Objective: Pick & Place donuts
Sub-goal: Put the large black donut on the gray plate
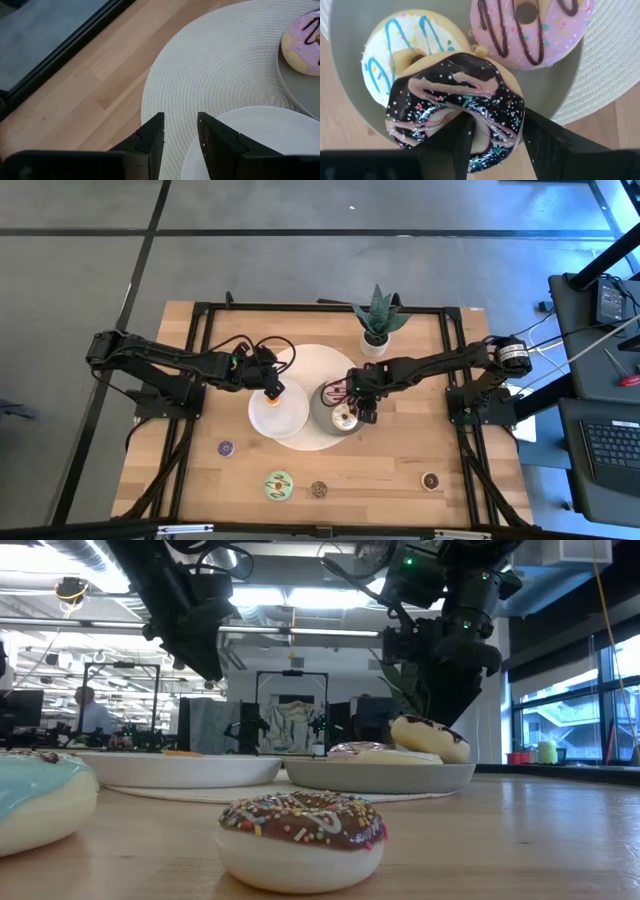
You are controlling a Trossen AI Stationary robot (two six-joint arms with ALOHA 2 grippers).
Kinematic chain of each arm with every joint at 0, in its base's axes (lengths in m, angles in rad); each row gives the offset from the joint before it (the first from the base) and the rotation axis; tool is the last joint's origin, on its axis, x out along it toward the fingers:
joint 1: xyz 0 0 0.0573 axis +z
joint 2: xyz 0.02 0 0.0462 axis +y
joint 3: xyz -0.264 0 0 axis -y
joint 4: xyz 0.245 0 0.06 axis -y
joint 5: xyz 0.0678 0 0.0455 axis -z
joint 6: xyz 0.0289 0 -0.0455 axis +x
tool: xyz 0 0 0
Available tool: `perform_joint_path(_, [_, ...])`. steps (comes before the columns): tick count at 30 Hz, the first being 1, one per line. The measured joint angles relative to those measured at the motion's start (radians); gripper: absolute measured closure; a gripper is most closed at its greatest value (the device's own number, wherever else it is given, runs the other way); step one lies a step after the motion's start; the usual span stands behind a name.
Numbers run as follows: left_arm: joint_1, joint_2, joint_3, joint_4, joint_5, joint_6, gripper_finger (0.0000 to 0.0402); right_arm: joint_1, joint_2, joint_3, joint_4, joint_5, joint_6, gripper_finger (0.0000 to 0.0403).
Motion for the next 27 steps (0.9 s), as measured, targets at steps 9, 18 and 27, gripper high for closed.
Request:
perform_joint_path(9, [0.0,0.0,0.0,0.0,0.0,0.0,0.0288,0.0,0.0,0.0,0.016,0.0,0.0,0.0238])
perform_joint_path(18, [0.0,0.0,0.0,0.001,-0.002,0.0,0.0287,0.0,0.0,0.0,0.003,0.0,0.0,0.0238])
perform_joint_path(27, [0.0,0.0,0.0,0.002,-0.025,0.0,0.0287,0.0,0.0,0.0,-0.004,-0.007,0.019,0.0236])
